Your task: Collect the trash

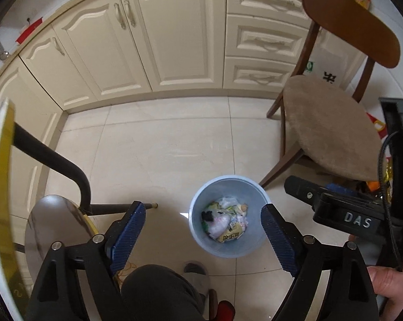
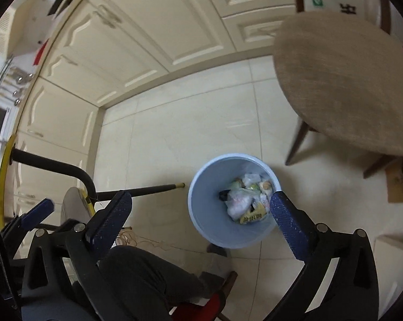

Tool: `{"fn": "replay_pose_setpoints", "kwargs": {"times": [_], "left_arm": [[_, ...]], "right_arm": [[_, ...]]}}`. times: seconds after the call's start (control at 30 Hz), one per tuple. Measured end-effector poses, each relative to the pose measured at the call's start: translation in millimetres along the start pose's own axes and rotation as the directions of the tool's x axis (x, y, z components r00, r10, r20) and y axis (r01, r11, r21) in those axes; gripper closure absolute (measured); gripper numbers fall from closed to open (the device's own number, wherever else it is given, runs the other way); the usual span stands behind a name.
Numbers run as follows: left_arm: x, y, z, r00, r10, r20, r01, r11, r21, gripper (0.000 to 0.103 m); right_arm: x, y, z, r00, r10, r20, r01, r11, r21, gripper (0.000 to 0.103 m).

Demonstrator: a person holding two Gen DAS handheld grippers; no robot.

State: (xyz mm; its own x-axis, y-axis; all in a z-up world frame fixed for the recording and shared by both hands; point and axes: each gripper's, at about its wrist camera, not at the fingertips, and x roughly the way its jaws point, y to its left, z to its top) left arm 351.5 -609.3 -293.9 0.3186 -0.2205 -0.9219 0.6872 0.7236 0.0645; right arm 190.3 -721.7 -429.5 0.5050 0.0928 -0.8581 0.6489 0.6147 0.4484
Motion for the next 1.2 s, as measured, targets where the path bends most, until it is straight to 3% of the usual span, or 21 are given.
{"fn": "replay_pose_setpoints", "kwargs": {"times": [0.17,0.33,0.5,0.6,0.8,0.9,1.03,1.2], "left_arm": [[-40.9,-1.2,-26.9,0.998,0.016,0.053,-0.017,1.0,0.018,0.017],[-96.8,8.9,-55.0,0.99,0.001,0.14,-0.001,1.0,0.001,0.017],[-167.8,35.4,-89.5,0.96,0.022,0.279,-0.005,0.998,-0.062,0.016],[-212.8,57.7,-120.3,0.927,0.072,0.369,-0.029,0.992,-0.121,0.012],[-295.9,105.4,-200.0,0.831,0.209,0.515,-0.063,0.956,-0.286,0.001],[-332.0,125.5,-249.9,0.781,0.29,0.553,-0.085,0.927,-0.366,0.001],[-369.7,138.0,-313.9,0.732,0.383,0.564,-0.108,0.882,-0.459,0.001],[-409.2,121.8,-390.7,0.66,0.493,0.568,-0.128,0.818,-0.561,0.001]], "right_arm": [[-14.3,7.6,-4.6,1.0,0.005,0.0,-0.005,1.0,0.029,0.0],[-46.4,39.5,-14.2,0.999,0.004,0.045,-0.003,1.0,-0.015,0.0],[-101.0,90.6,-31.9,0.99,0.041,0.139,-0.025,0.993,-0.112,0.0],[-135.9,130.8,-47.0,0.977,0.061,0.202,-0.022,0.981,-0.192,0.0],[-194.9,220.2,-92.6,0.94,0.151,0.305,-0.027,0.926,-0.377,0.0],[-218.3,270.6,-126.4,0.918,0.206,0.338,-0.018,0.875,-0.484,0.0],[-248.6,335.6,-179.4,0.88,0.3,0.369,-0.017,0.796,-0.605,0.0],[-283.0,393.2,-243.9,0.826,0.403,0.393,0.003,0.694,-0.72,0.0]]}}
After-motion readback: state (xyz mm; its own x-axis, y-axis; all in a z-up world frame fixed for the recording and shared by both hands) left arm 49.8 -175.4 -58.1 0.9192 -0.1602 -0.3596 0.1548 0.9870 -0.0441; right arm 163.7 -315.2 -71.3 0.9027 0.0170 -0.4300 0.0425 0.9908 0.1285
